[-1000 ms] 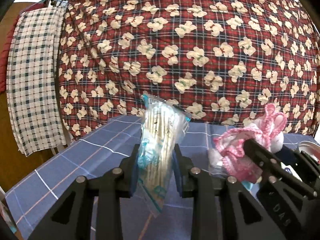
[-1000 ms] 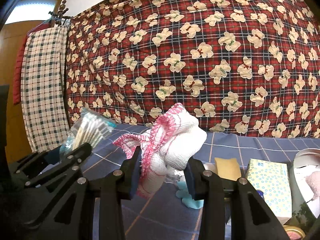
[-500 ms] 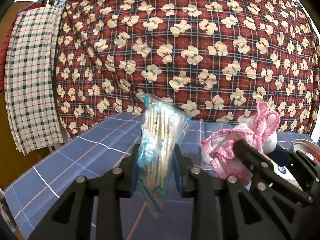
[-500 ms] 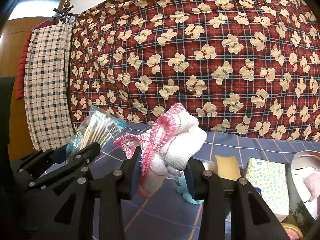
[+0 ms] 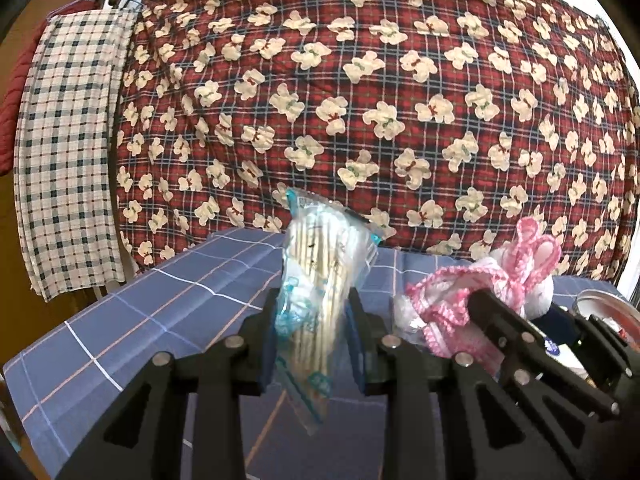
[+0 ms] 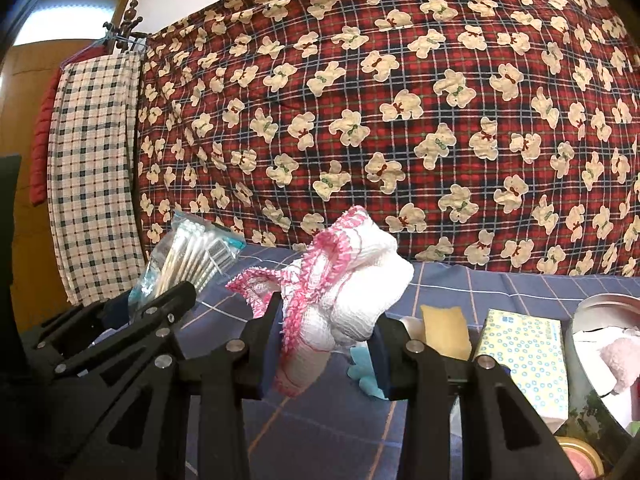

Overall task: Organize soft objects
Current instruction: 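Lift the towel with the right gripper while the left gripper holds the swab bag, then carry the swab bag and towel over the round tin with both grippers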

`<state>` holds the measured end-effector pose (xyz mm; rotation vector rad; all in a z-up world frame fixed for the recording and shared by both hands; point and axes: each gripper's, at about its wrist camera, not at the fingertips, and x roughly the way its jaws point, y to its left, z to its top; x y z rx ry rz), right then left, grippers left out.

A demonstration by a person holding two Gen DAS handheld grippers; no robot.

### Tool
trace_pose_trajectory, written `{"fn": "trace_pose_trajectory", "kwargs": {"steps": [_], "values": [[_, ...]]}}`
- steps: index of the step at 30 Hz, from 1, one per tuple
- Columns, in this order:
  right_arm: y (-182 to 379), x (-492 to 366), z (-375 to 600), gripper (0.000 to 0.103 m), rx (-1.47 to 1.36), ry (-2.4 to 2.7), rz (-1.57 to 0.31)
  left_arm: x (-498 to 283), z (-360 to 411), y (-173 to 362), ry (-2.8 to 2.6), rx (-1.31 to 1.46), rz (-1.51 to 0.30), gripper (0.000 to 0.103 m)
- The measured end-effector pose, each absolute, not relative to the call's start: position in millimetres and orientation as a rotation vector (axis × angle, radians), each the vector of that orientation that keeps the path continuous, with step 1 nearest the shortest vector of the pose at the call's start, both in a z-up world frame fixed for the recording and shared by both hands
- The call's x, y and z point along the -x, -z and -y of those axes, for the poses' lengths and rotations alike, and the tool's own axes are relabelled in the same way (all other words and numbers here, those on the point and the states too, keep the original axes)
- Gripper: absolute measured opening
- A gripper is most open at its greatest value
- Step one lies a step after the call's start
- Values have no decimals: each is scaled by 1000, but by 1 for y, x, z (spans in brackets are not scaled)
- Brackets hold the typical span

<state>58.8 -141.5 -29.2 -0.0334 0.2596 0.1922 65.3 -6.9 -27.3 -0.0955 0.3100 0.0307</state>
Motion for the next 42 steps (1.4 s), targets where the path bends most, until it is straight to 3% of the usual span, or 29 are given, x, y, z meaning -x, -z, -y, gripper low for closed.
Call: {"fn": "trace_pose_trajectory", "kwargs": {"steps": [27,42], "values": [[8,-25,184,42,-62,-205,-227,-62,43,15,25,70,-384,28],[-20,-5,240,42,-45,-152,-193,-67,113,-8,157,-47,-436,28]]}}
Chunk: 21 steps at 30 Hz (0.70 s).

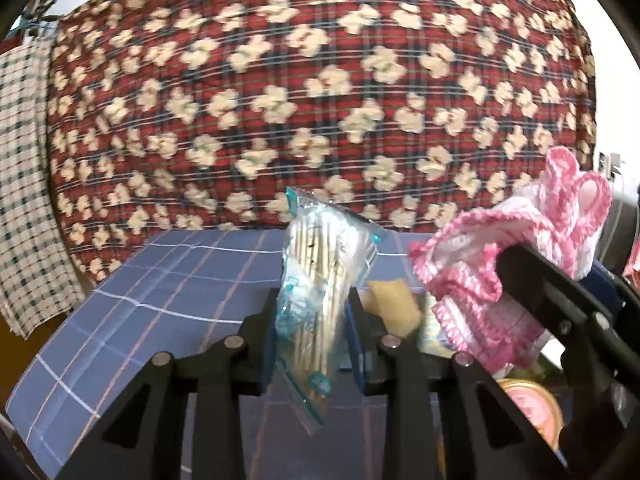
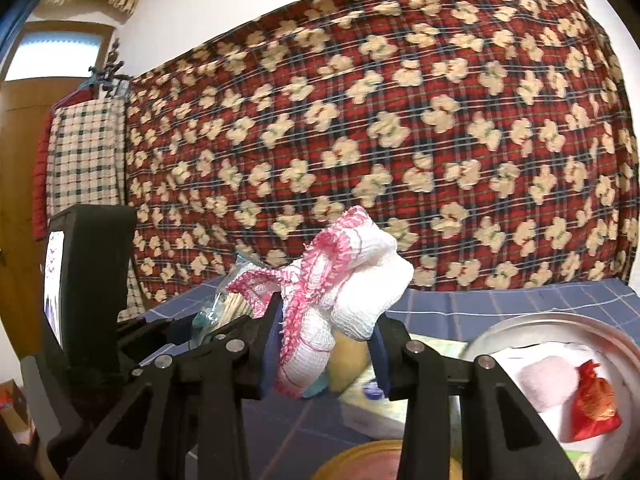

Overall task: Organize soft objects
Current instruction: 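Carry the swab bag and towel over the round tin with both grippers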

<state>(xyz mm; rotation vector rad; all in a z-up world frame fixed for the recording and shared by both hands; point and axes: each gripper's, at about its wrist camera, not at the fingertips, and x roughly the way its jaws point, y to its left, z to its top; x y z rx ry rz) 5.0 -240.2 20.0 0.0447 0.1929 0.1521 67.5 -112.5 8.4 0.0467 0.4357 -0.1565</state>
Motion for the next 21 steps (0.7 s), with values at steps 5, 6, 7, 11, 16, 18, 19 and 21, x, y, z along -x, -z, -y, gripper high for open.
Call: {"fn": "trace_pose_trajectory", "kwargs": {"steps": [5,6,7,11,16,18,19,21], "values": [[-27,-4,275,42,-74,-102,-203,-68,141,-17,218,-60,-460,28],[-29,-3,284,42,-82,-91,-204,-68,145,-18,223,-64,-460,28],[-30,-2,289,42,-85,-84,-205,-67,151,-19,232,-70,-461,28],[-34,2,312,42,-93,-47,-206,-63,171,-24,267,-86,-465,28],[-37,5,337,42,-88,-1,-221,-62,196,-28,326,-98,-495,28],[-38,5,350,42,-96,23,-230,-61,208,-27,354,-106,-513,28],[-38,4,359,42,-105,39,-236,-61,217,-27,377,-112,-527,28],[-37,4,375,42,-123,70,-250,-61,229,-27,402,-125,-544,28]]}}
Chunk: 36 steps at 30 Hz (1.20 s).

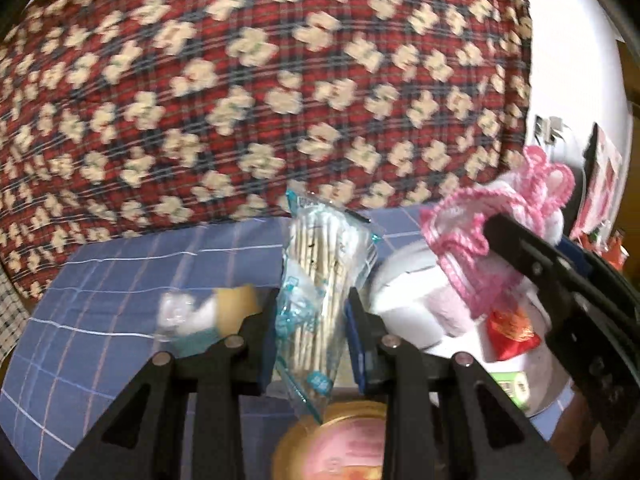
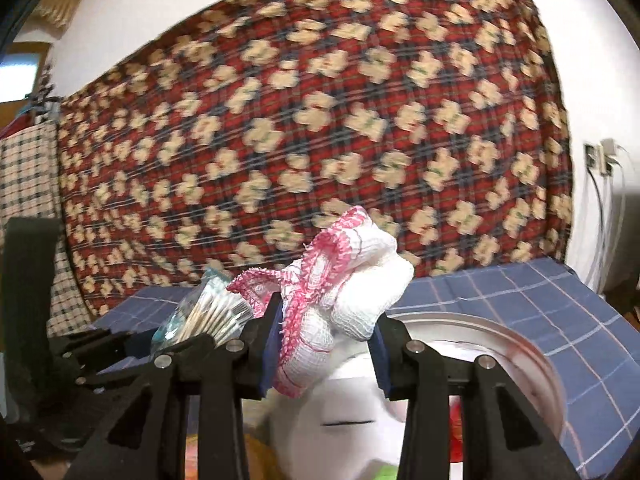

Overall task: Organize soft objects
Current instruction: 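Carry the swab bag and towel over the round tin with both grippers, then open both grippers to drop the swab bag and towel into the tin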

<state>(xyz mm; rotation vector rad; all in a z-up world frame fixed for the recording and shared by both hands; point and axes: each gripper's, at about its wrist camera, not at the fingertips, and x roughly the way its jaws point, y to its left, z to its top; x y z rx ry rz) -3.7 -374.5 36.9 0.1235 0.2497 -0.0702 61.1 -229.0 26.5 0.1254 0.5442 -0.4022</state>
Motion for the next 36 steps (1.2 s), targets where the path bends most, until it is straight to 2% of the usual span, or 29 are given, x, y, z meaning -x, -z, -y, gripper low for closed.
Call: {"fn": "trace_pose_trajectory", "kwargs": {"steps": [18,19,21,22,23,24,28,36], "values": [[-6,-3,469,43,-227,248,-419,-58,321,-3,521,-266,-675,30],[-5,-4,470,45,-232,250,-422,-58,322,-3,526,-265,-676,33],[-4,-4,472,64,-250,254,-425,-57,326,-4,531,-276,-678,45],[-3,-4,473,69,-264,252,-427,-57,326,-4,527,-276,-674,52],[-3,-4,474,76,-272,249,-425,-56,325,-6,523,-276,-665,67],[-3,-3,474,77,-277,251,-420,-55,323,-8,519,-269,-654,76],[-6,0,473,77,-281,250,-404,-51,303,-25,514,-228,-606,76],[-10,1,447,78,-272,186,-374,-73,212,-38,342,-170,-524,76]]}}
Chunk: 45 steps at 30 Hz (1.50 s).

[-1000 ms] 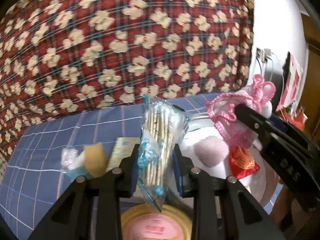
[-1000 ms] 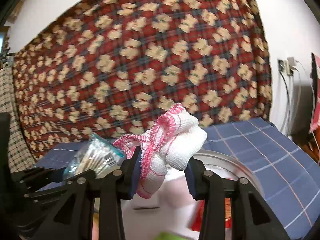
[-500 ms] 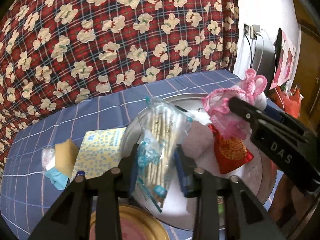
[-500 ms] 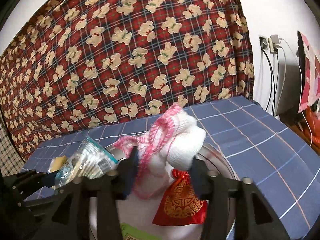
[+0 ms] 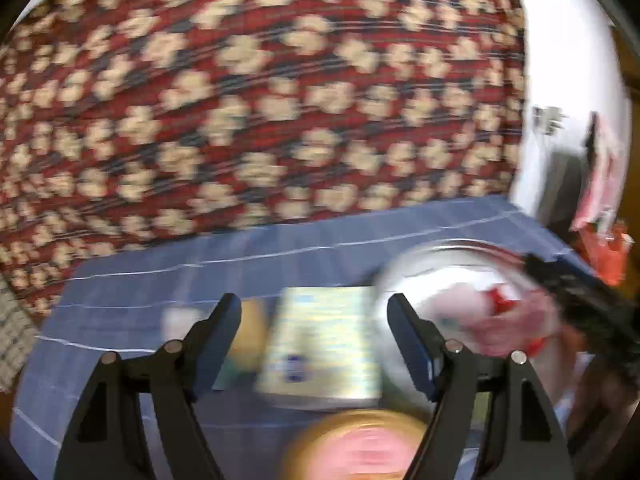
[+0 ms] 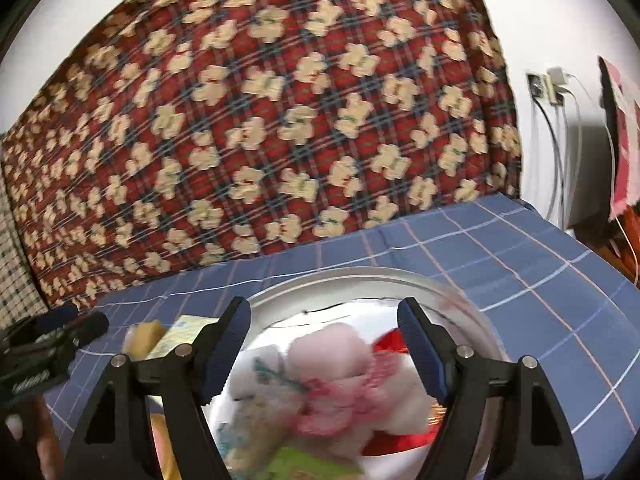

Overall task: Organize soft objects
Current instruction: 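Open both grippers to drop the swab bag and towel into the tin, then grasp the teal cloth with the left gripper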

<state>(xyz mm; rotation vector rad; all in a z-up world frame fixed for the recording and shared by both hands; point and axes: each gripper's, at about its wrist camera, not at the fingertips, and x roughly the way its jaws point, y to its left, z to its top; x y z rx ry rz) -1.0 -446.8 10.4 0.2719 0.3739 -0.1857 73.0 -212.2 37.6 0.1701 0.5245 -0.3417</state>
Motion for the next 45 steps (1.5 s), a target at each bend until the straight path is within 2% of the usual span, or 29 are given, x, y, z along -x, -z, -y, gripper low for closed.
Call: {"fn": "trace_pose_trajectory", "kwargs": {"steps": [5,12,26,28,30,33,45], "values": [[-14,-3,413,78,-234,105,-363,-97,153,-13,226,-150,-555,75],[-6,-21,358,78,-149,11,-404,-123,114,38,194,-171,-657,56],[4,-42,319,78,-80,-31,-447,-146,142,68,345,-266,-750,57],[4,-44,315,78,-74,-37,-452,-154,145,74,364,-251,-785,49],[4,-46,310,79,-61,-43,-455,-161,144,82,376,-231,-826,12],[3,-50,302,79,-42,-51,-461,-161,136,82,416,-167,-832,6],[-12,-113,254,78,-35,-122,-591,-151,83,57,203,-41,-648,6]]}}
